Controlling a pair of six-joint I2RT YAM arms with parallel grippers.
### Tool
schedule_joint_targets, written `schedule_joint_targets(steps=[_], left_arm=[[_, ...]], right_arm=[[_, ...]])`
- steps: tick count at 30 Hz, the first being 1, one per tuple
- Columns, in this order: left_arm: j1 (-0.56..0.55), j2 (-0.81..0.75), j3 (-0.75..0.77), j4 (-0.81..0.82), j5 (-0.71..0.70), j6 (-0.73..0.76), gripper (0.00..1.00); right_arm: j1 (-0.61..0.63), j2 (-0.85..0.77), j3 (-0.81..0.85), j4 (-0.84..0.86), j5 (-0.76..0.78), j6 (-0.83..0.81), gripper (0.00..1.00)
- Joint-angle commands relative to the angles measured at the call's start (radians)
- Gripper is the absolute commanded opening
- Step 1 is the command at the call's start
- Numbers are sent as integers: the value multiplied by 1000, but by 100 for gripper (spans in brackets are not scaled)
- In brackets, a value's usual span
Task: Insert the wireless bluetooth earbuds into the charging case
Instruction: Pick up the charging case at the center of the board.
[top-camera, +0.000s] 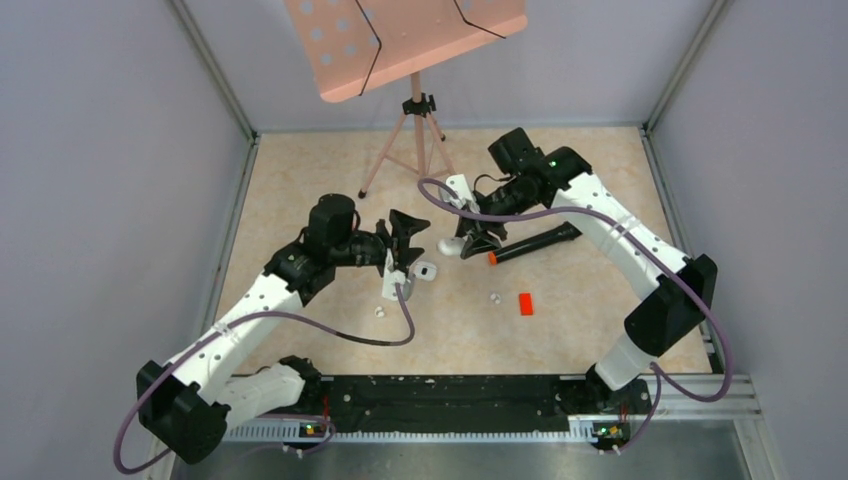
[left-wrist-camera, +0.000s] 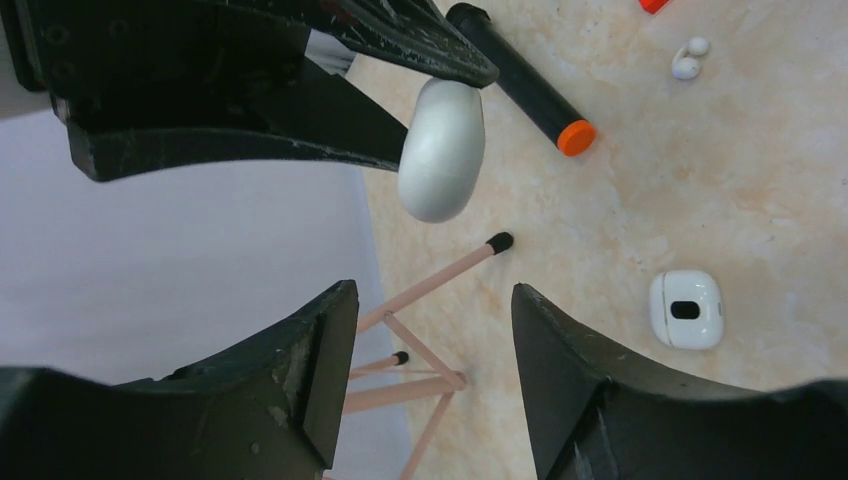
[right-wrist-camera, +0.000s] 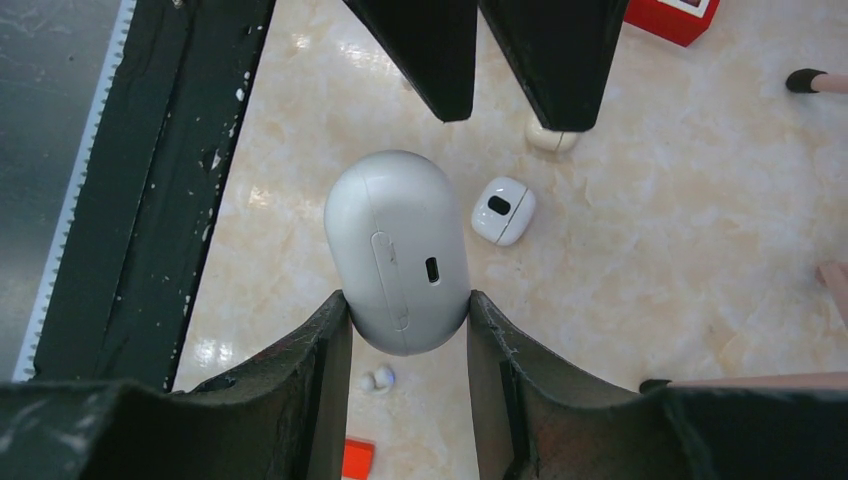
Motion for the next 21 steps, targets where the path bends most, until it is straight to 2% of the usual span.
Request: schedule_joint_targets(steps=[1, 8, 12, 19, 21], left_arm=[[-17, 22, -2, 75, 55, 102, 62], [-31, 48, 10, 75, 113, 127, 59], [-30, 62, 19, 72, 127, 145, 49], [-32, 68, 12, 101, 151, 178, 38], [-33, 71, 14, 100, 154, 178, 30]], right_arm=[[29, -5, 52, 51, 10, 6, 11], [47, 20, 84, 70, 25, 16, 12], [64, 29, 99, 74, 36, 13, 12], [83, 44, 112, 73, 49, 7, 12], [86, 49, 118, 73, 50, 7, 12]])
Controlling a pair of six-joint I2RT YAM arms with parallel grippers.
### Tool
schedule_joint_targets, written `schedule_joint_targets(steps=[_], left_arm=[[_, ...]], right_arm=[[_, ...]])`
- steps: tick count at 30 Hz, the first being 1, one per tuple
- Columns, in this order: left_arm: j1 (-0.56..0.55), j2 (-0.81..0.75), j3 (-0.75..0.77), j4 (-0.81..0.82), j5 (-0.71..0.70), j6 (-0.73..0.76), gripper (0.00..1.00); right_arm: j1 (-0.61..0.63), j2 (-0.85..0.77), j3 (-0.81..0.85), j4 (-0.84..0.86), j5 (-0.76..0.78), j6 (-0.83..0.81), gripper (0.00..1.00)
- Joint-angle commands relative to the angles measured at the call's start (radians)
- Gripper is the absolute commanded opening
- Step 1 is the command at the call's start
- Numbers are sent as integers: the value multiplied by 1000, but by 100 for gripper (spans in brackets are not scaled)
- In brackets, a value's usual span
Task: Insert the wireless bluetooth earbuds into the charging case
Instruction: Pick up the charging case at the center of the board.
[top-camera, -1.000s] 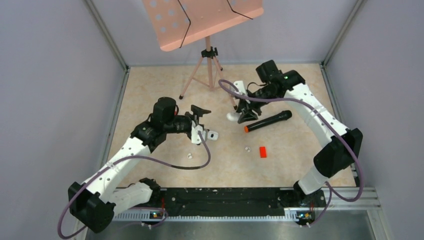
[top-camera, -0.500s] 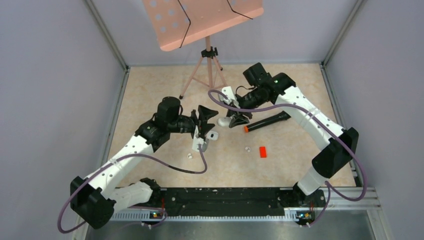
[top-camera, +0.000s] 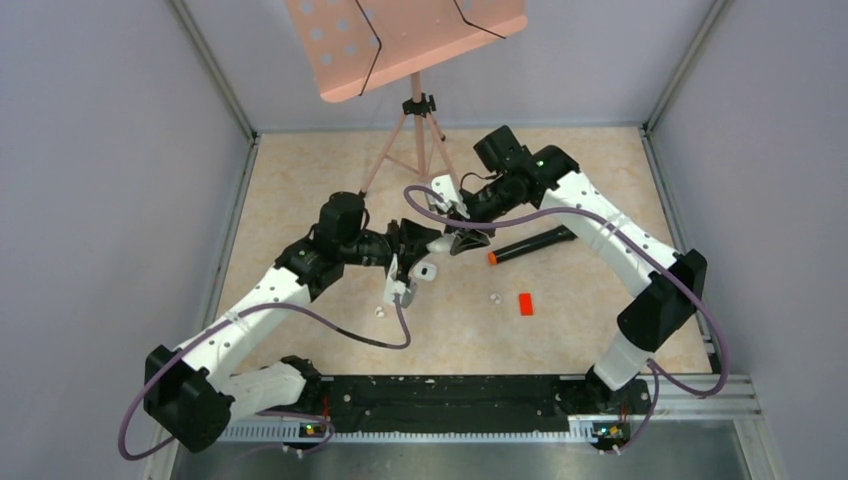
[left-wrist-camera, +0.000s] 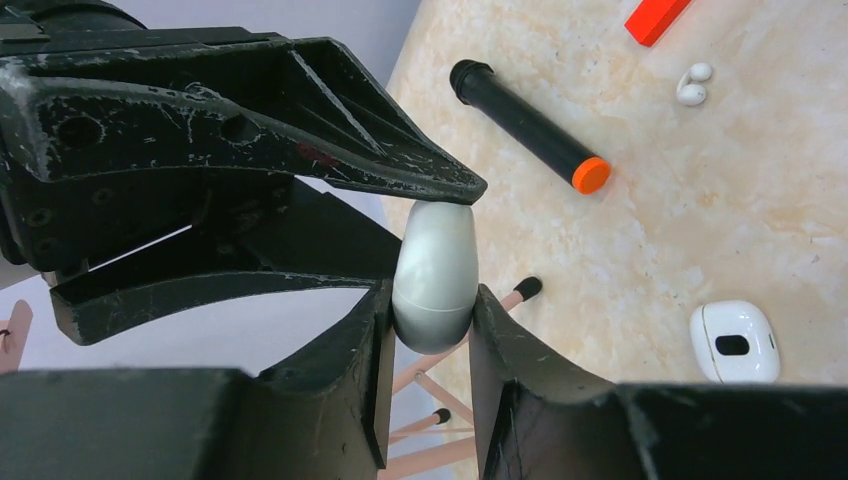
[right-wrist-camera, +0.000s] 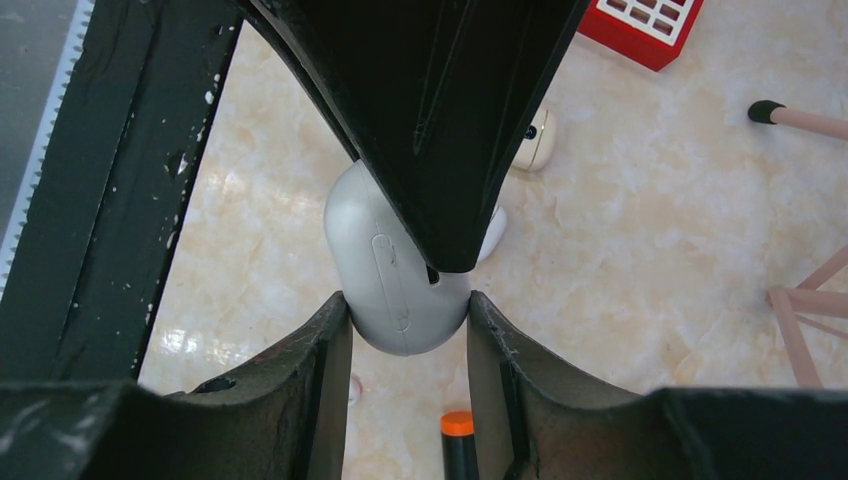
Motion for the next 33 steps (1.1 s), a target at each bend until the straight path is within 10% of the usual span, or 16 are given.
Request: schedule_joint_targets(steps=[1, 5, 17, 33], left_arm=[[-6, 8, 14, 44, 54, 27, 26], [-6, 9, 14, 48, 39, -30, 0], [-4, 45, 106, 273, -119, -908, 0], [-2, 68, 96, 471, -86, -1416, 0]], right_arm=[[18, 9, 62, 26, -12, -2, 13], [19, 8, 71, 47, 21, 29, 31], [-66, -272, -97, 375, 133, 258, 59], [-65, -213, -29, 233, 43, 277, 47]])
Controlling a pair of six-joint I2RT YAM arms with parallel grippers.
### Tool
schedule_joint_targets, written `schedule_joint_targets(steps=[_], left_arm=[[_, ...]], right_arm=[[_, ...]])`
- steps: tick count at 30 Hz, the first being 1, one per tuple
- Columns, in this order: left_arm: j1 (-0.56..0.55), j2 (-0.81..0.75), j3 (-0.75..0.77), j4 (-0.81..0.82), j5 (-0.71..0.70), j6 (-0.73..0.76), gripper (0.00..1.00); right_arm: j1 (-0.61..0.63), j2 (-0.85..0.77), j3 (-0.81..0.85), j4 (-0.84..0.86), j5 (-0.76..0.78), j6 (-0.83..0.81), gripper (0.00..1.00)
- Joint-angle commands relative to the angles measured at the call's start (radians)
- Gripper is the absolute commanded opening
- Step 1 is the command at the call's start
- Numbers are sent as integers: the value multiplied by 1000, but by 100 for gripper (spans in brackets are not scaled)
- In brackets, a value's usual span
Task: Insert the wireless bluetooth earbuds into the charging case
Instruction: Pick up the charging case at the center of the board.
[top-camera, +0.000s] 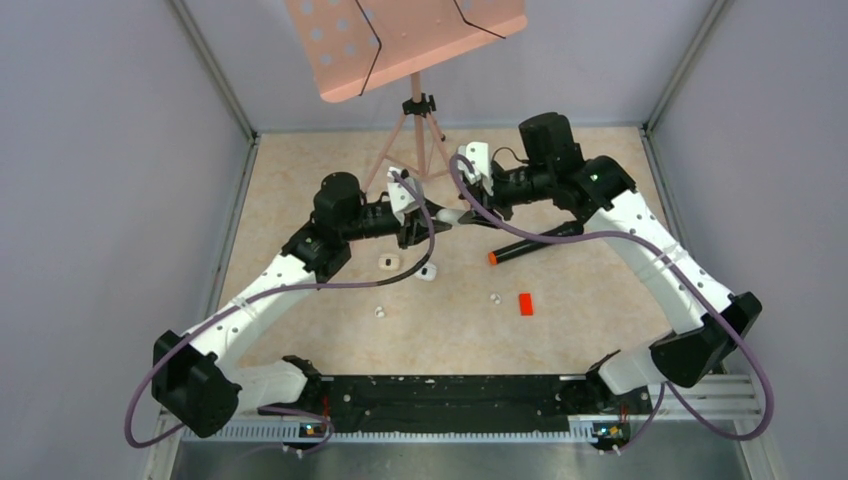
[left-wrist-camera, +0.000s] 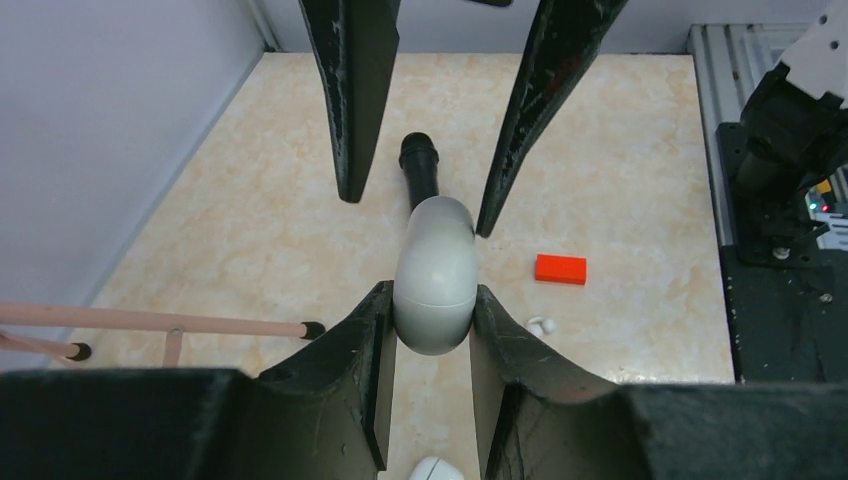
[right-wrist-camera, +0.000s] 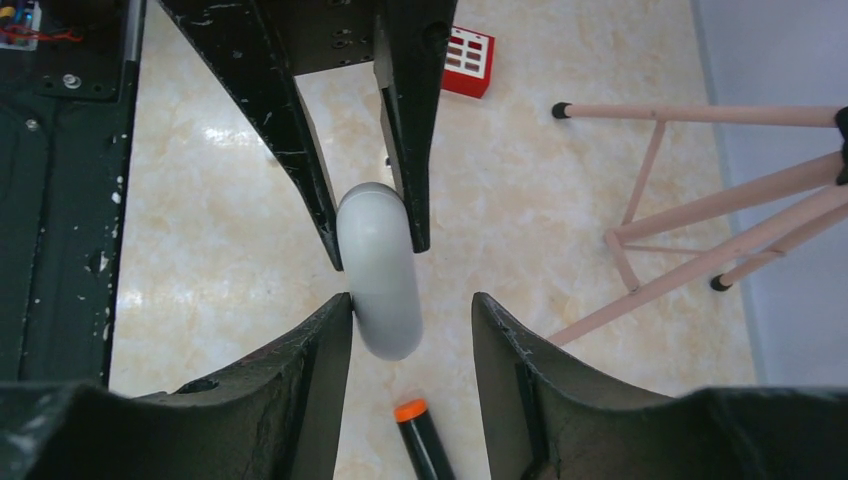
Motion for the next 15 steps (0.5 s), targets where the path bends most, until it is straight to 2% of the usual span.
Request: schedule_joint_targets(steps=[1, 8, 13, 15], left_arm=[[-6, -10, 9, 141, 0, -131, 0], [-6, -21, -21, 190, -21, -195, 0], [-5, -18, -25, 187, -30, -196, 0], [-5, -12, -22, 177, -42, -198, 12]], right_arm=[[2, 24, 72, -76, -60, -4, 46], [2, 45, 103, -129, -78, 2, 45], [2, 72, 138, -144, -83, 17, 24], [3, 83, 160, -157, -73, 18, 16]])
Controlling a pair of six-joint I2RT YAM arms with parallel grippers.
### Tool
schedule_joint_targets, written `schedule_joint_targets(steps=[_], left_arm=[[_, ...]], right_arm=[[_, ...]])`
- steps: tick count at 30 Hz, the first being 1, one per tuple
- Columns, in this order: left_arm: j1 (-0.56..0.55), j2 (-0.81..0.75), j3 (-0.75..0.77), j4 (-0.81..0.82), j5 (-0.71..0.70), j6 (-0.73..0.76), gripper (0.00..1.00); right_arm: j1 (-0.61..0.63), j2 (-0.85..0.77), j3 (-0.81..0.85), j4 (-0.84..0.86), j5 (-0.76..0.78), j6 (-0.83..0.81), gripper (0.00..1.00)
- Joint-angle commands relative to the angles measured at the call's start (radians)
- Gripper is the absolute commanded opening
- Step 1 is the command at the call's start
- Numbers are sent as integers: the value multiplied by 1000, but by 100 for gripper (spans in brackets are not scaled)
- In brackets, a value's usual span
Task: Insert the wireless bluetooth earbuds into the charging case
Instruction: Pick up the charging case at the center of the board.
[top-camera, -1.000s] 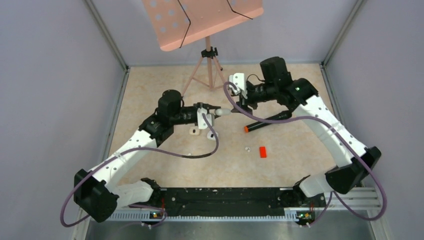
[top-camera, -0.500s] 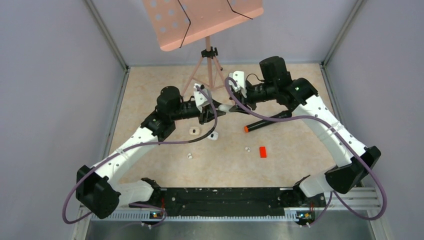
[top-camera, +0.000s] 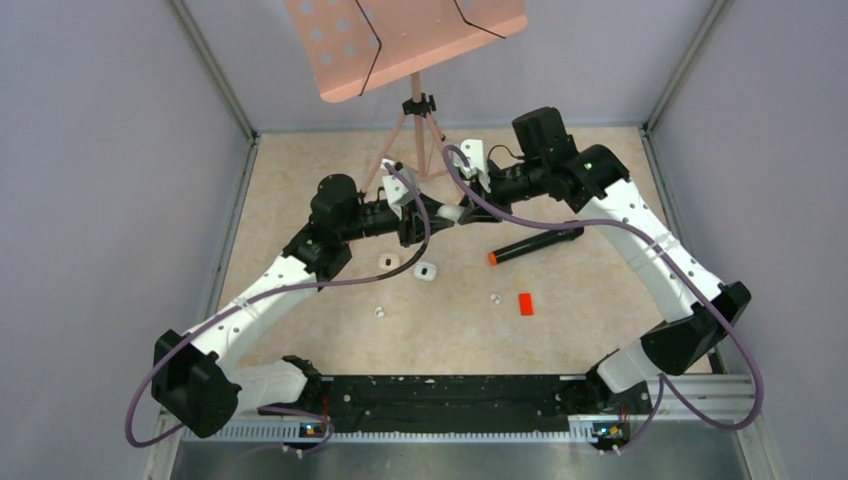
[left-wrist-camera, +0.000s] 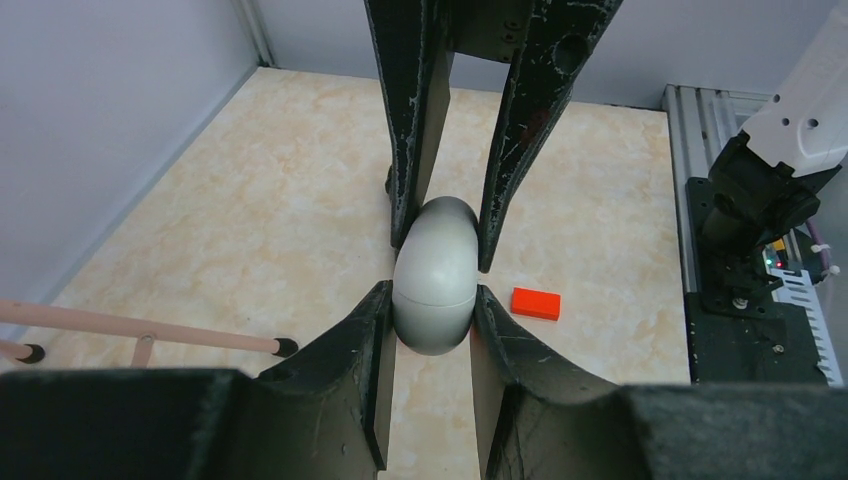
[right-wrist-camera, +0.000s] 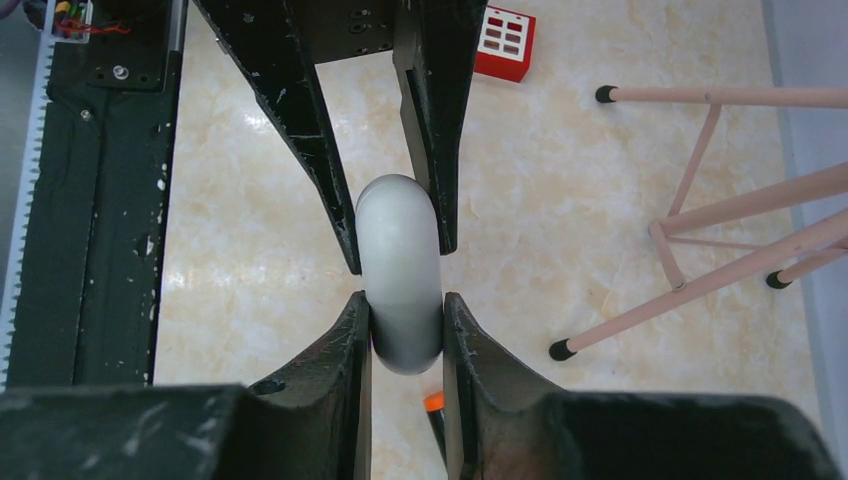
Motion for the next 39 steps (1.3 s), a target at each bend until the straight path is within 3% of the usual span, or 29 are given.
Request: schedule_joint_targets(steps=[1, 3, 7, 15, 22, 30, 34, 39], left_arm=[[-2, -12, -1, 56, -33, -25, 21], [-1, -8, -13, 73, -38, -42, 35], [-1, 8, -21, 82, -21, -41, 46], [-1, 39, -6, 73, 14, -18, 43], [2, 37, 16, 30, 16, -3, 48], [4, 55, 25, 33, 40, -17, 40], [4, 60, 25, 42, 26, -31, 47], [5, 66, 15, 88, 19, -76, 46]], right_arm=[[2, 26, 90, -31, -26, 18, 13], [3, 38, 110, -58, -22, 7, 9], [2, 66, 162, -119, -11, -11, 8], [7, 135, 267, -254, 38, -82, 8], [18, 157, 305, -325, 105, -160, 6], [26, 173, 340, -349, 135, -186, 6], [37, 179, 353, -360, 149, -193, 6], [49, 183, 357, -365, 165, -196, 6]])
